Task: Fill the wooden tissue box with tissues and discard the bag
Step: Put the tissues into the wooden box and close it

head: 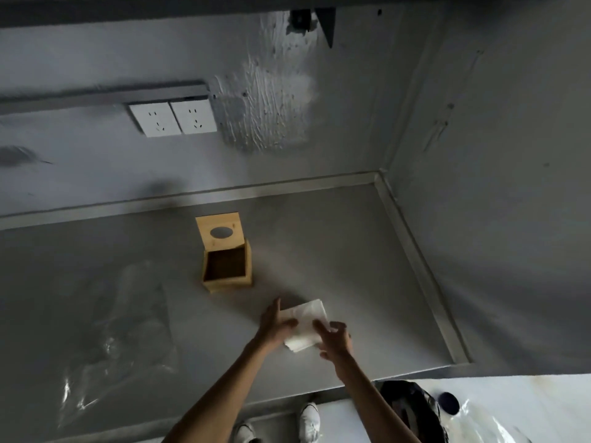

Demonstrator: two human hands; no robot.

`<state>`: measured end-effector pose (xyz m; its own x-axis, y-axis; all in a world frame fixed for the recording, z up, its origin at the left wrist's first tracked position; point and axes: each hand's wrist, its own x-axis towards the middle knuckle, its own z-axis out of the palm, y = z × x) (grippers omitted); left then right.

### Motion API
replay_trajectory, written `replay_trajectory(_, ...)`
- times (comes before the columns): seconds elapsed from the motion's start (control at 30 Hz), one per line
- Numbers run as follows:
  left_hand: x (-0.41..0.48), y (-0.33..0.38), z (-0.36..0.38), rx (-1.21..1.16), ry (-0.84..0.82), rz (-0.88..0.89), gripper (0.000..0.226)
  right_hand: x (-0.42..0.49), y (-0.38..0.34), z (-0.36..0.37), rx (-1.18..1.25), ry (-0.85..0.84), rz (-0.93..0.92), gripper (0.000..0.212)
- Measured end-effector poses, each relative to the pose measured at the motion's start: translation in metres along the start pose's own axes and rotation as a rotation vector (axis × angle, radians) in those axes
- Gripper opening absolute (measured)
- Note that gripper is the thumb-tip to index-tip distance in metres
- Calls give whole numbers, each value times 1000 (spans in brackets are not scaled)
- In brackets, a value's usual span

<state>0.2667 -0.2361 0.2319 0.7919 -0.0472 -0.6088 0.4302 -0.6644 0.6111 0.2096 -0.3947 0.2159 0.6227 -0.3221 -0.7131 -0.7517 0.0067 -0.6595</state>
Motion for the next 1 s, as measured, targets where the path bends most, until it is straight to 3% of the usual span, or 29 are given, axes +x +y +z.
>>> replay_trajectory(0.07, -6, -6, -4, -91, 43, 14, 78, -18, -15, -5, -113, 5, 41, 68)
replay_trajectory(0.1, -9, -11, -9, -110, 118, 29, 63, -24, -20, -7, -206, 29, 18, 69)
replay_trajectory(0.2, -28, -12, -44, -168, 564, 65, 7, -34, -40, -4, -418, 236, -227, 58)
replay_trajectory(0.23, -28, -13, -61, -188, 703, 63, 9, -36, -53, 2, -404, 256, -334, 51)
replay_trajectory(0.3, -17, -20, -98, -238, 822, 22, 17, -35, -85, 23, -337, 180, -525, 38)
replay_trajectory(0.4, 5, -29, -146, -478, 748, -167, 35, -35, -136, 75, -287, -102, -604, 29)
replay_trajectory(0.5, 40, -49, -168, -624, 539, -246, 37, -15, -159, 132, -322, -310, -461, 56)
replay_trajectory(0.57, 56, -55, -171, -670, 381, -246, 40, -8, -169, 159, -217, -346, -319, 71)
replay_trajectory(0.63, 54, -51, -175, -692, 303, -220, 26, -21, -180, 170, -159, -321, -242, 63)
replay_trajectory(0.73, 36, -44, -177, -516, 296, -213, 31, -36, -170, 172, -177, -249, -265, 52)
replay_trajectory(0.83, 4, -49, -169, -338, 289, -205, 30, -59, -140, 165, -201, -318, -280, 58)
replay_trajectory(1.0, -49, -88, -130, -335, 184, -185, 30, -85, -80, 155, -110, -322, -300, 47)
